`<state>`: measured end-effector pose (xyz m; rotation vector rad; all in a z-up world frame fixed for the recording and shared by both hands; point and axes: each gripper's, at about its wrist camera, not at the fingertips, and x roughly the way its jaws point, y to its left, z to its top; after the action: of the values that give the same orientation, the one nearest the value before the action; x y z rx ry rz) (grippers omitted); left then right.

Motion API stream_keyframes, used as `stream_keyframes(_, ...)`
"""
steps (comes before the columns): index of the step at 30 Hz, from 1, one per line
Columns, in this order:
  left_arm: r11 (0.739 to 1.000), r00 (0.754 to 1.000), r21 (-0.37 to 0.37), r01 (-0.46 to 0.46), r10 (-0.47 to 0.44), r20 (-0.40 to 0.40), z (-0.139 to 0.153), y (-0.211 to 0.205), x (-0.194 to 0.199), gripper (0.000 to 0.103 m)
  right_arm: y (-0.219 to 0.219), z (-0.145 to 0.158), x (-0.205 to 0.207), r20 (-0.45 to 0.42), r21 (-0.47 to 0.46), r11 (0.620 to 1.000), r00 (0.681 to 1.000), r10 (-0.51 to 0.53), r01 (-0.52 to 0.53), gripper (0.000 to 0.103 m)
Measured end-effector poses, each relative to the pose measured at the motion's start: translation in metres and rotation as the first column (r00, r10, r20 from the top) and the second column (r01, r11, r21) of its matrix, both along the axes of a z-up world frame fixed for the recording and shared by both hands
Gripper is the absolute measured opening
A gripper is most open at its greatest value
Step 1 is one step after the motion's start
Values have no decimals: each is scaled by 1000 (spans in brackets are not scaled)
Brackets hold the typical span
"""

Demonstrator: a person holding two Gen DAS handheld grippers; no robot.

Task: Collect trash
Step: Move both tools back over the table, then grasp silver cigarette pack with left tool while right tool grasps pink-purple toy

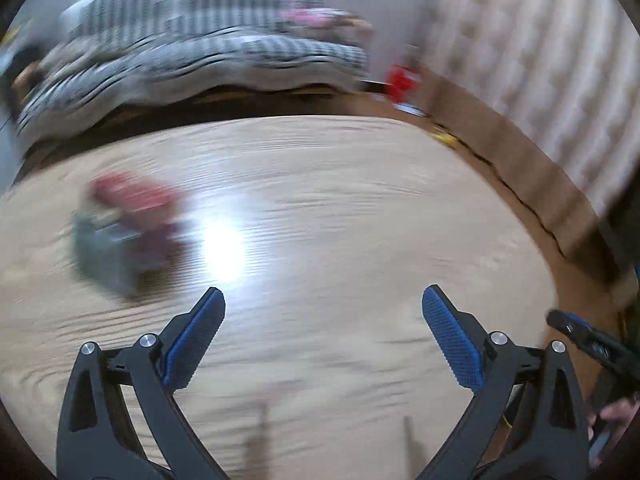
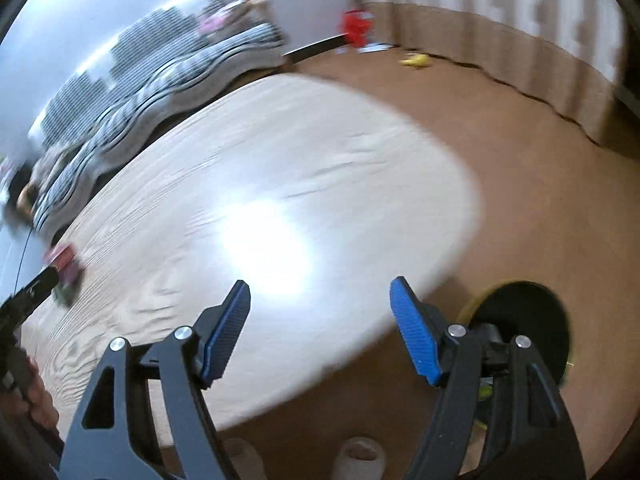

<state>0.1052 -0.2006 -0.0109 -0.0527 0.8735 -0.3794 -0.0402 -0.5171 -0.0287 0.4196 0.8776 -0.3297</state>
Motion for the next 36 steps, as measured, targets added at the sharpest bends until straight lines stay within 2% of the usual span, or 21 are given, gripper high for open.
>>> stream_keyframes(3, 989, 988, -44, -139, 136, -72, -10, 71, 18, 96, 57, 6, 36, 10, -13, 992, 992, 125, -125, 70)
stream_keyframes(6, 969, 967, -86, -233, 221, -126, -22, 123, 27, 96, 119, 12, 77, 30, -11, 964, 963, 267, -267, 70)
stream_keyframes(8, 963, 959, -80, -259, 247, -138, -27, 145, 28, 96, 163, 13, 107, 43, -4, 927, 926, 375, -375, 70)
stream_keyframes(11, 958, 953, -58, -281, 271, -137, -33, 166, 29, 96, 212, 9, 146, 71, 31, 874, 873, 482, -485, 70)
stream_keyframes(14, 958, 951, -44, -284, 276, -137, -38, 175, 34, 96, 243, 1, 181, 97, 105, 828, 834, 543, -551, 70)
stream_keyframes(17, 962, 954, -21, -272, 267, -137, -42, 180, 33, 96, 274, 1, 213, 115, 91, 791, 796, 595, -605, 70)
stream_keyframes(19, 964, 955, -13, -266, 262, -141, -47, 186, 37, 96, 285, 3, 229, 129, 67, 776, 776, 617, -628, 71)
stream_keyframes(24, 963, 954, -35, -266, 258, -150, -48, 191, 46, 96, 299, -5, 279, 169, 125, 724, 734, 658, -678, 74)
stream_keyframes(31, 958, 946, -37, -284, 273, -176, -56, 185, 58, 96, 293, -20, 299, 188, 222, 656, 692, 697, -721, 79)
stream_keyframes(33, 958, 945, -35, -285, 275, -175, -56, 183, 60, 96, 287, -23, 299, 211, 253, 646, 692, 690, -721, 67)
stream_keyframes(35, 957, 945, -35, -287, 277, -172, -55, 180, 62, 96, 286, -22, 295, 207, 254, 638, 686, 698, -727, 33)
stream_keyframes(36, 958, 946, -30, -286, 277, -170, -55, 179, 61, 96, 291, -22, 292, 189, 244, 625, 669, 719, -741, 30)
